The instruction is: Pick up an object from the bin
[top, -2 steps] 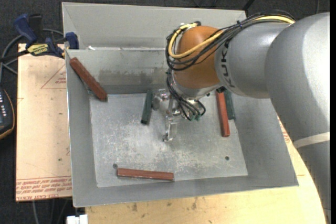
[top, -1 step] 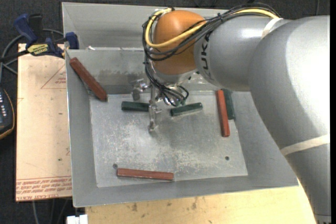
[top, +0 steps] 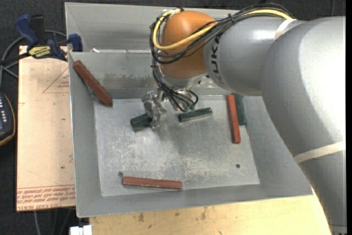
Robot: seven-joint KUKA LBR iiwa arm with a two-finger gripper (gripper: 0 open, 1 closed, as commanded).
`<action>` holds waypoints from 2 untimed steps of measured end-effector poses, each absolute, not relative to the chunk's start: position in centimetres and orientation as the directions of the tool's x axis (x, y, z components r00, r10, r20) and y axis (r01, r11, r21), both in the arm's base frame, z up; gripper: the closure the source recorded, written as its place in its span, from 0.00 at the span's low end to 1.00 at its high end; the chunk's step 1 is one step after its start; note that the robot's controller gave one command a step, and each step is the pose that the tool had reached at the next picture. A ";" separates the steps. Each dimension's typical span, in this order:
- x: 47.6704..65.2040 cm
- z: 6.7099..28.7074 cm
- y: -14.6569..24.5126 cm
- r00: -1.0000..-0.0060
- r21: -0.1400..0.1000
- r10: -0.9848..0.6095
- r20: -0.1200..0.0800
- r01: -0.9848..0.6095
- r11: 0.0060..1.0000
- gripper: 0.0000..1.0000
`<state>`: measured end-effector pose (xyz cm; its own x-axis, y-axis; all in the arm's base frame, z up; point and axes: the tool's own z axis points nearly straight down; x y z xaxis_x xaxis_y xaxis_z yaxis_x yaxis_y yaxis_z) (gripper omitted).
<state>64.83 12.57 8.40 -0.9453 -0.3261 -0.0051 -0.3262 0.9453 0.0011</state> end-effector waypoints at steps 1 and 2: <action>62.2 23.6 11.0 -0.927 -0.002 -0.375 -0.012 -0.375 0.927 1.00; 64.0 23.5 12.0 -0.852 -0.001 -0.524 -0.007 -0.524 0.852 1.00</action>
Offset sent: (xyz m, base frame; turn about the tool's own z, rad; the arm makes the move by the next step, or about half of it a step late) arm -0.0287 -0.0159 0.1464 -0.0540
